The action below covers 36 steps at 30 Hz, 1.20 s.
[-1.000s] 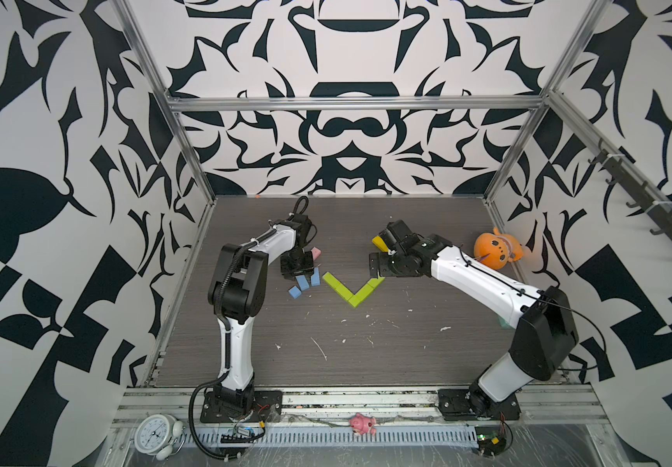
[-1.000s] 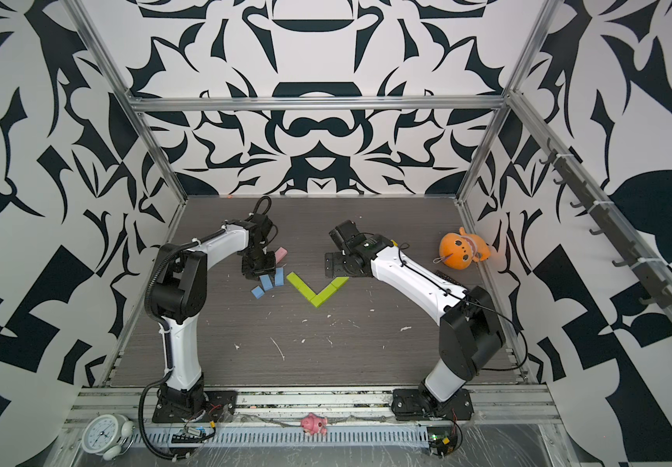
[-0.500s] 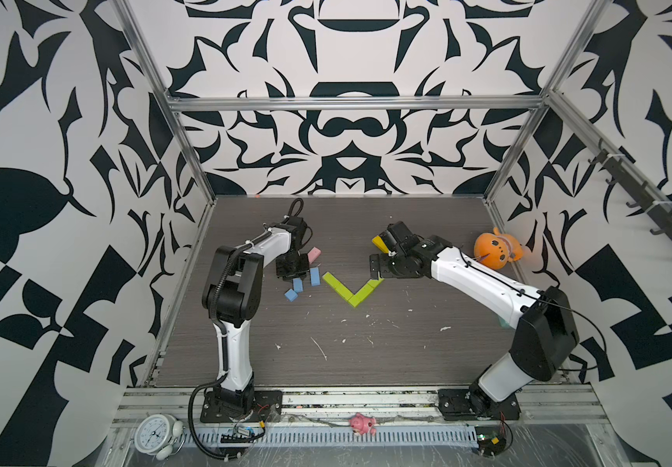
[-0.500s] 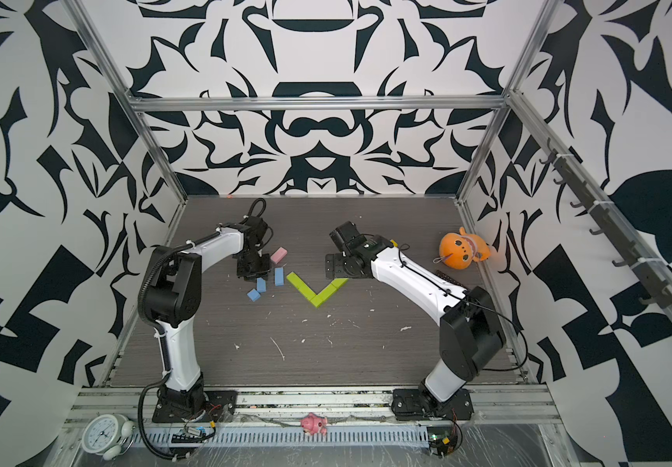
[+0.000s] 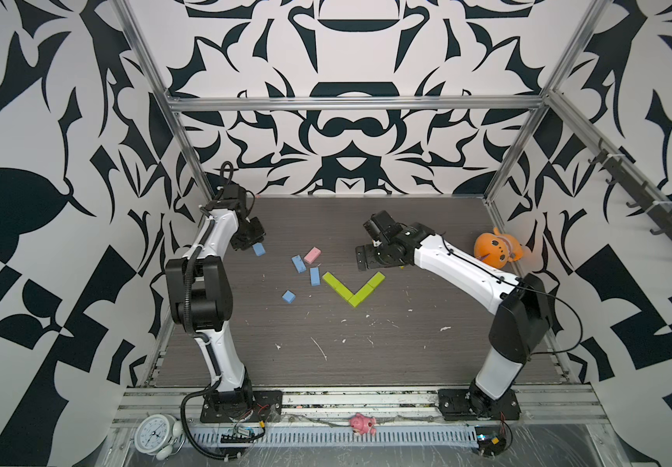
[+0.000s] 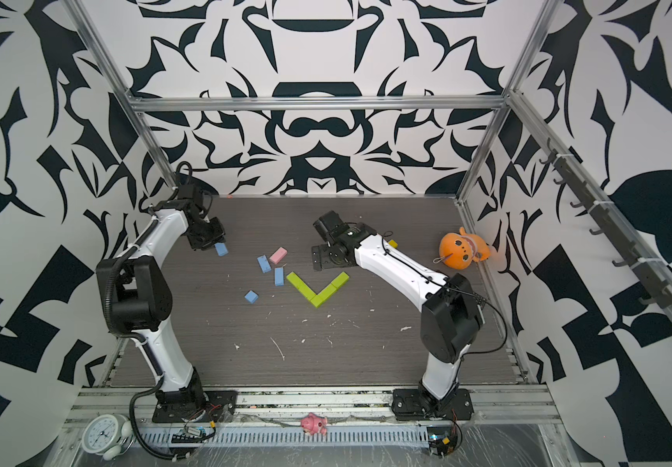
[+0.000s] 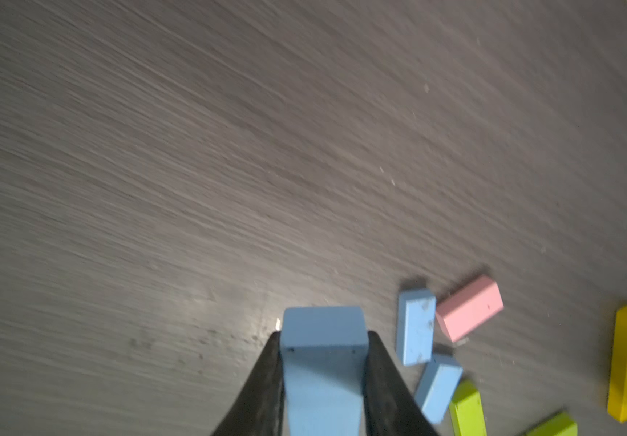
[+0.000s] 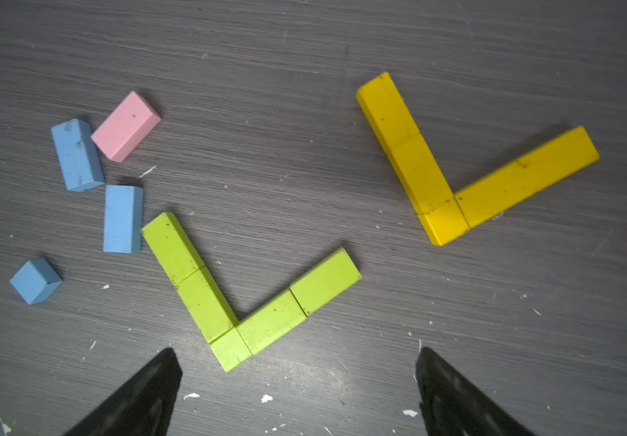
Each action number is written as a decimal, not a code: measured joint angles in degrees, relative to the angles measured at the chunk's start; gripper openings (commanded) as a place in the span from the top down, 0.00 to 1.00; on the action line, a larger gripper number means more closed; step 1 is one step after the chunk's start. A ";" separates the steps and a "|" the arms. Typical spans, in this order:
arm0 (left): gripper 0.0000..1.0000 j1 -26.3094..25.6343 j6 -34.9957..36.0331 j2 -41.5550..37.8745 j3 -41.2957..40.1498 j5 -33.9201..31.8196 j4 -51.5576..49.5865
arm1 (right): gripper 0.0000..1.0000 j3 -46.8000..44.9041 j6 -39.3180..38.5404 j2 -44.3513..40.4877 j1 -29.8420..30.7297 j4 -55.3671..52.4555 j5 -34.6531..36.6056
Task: Assemble the letter v with building blocks
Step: Pick up the building block from the center of the board, then place the building block at the center of the board.
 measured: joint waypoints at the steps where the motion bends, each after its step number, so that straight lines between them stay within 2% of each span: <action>1: 0.73 1.16 0.04 1.29 0.83 -0.09 0.09 | 0.01 1.68 -0.42 1.42 0.68 -0.37 0.07; 7: 0.72 5.62 -0.50 8.55 1.42 -0.37 0.13 | 0.01 15.28 -3.28 12.85 5.60 -4.42 2.64; 15: 0.70 7.39 -3.26 7.78 -7.34 1.42 2.49 | 0.02 27.85 -4.50 24.52 11.37 -8.76 4.46; 22: 0.68 8.57 -3.32 4.13 -13.14 1.25 4.83 | 0.08 32.17 -0.20 28.70 14.38 -10.23 4.66; 30: 0.65 11.28 -3.17 4.07 -13.49 1.40 5.62 | 0.18 33.16 5.40 30.60 15.15 -9.97 4.68; 34: 0.58 11.61 -2.62 4.07 -13.31 1.22 5.55 | 0.24 33.59 7.65 31.85 15.15 -9.49 4.66; 36: 0.47 11.69 -2.58 4.07 -13.25 1.38 5.62 | 0.26 33.70 9.11 32.68 15.19 -9.05 4.63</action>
